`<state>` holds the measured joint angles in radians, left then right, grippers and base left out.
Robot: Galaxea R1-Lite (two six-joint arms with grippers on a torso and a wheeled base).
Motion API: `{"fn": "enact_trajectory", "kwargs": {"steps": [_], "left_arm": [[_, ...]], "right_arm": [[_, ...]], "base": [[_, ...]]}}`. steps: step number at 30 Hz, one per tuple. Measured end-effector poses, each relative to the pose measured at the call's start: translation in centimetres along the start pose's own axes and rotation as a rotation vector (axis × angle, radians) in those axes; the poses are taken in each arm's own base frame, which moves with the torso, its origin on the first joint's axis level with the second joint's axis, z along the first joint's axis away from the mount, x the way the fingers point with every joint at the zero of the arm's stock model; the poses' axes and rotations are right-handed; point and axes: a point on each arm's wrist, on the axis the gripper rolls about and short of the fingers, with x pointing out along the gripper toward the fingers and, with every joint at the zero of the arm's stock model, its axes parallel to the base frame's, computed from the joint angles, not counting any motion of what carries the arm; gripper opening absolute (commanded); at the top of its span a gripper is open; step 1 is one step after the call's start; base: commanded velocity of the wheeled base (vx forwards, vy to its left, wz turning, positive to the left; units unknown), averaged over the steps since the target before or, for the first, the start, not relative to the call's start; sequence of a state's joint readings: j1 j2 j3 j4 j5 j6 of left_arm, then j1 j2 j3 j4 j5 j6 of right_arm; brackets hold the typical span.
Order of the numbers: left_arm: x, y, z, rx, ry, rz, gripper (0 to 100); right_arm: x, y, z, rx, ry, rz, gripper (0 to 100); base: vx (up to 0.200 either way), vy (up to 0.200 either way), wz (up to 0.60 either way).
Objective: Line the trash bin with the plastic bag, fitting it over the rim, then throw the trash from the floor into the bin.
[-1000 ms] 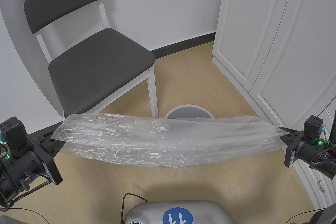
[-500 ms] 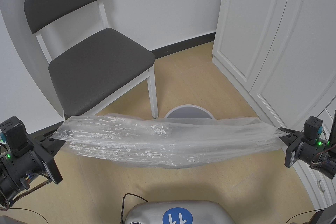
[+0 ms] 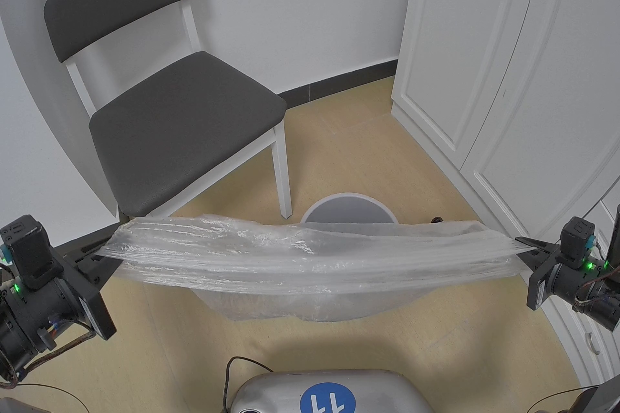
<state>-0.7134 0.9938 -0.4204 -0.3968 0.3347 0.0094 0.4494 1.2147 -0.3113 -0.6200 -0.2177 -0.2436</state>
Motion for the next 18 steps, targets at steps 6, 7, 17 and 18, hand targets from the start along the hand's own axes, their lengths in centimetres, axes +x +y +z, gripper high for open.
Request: {"fn": "enact_trajectory", "kwargs": {"steps": [6, 7, 17, 18], "left_arm": [[0.1, -0.09, -0.17, 0.003, 0.008, -0.005, 0], [0.11, -0.12, -0.26, 0.005, 0.011, -0.007, 0], [-0.29, -0.54, -0.76, 0.011, 0.015, -0.135, 0], [-0.33, -0.54, -0.77, 0.011, 0.014, -0.138, 0]], "right_arm": [[-0.01, 0.08, -0.01, -0.003, 0.001, 0.003, 0], [-0.02, 0.13, -0.05, -0.006, 0.002, 0.006, 0], [-0.05, 0.51, -0.6, -0.054, 0.011, 0.062, 0], [-0.05, 0.54, -0.66, -0.055, 0.014, 0.065, 0]], "base": [[0.0, 0.0, 0.0], [0.0, 0.0, 0.0], [0.0, 0.0, 0.0], [0.0, 0.0, 0.0]]}}
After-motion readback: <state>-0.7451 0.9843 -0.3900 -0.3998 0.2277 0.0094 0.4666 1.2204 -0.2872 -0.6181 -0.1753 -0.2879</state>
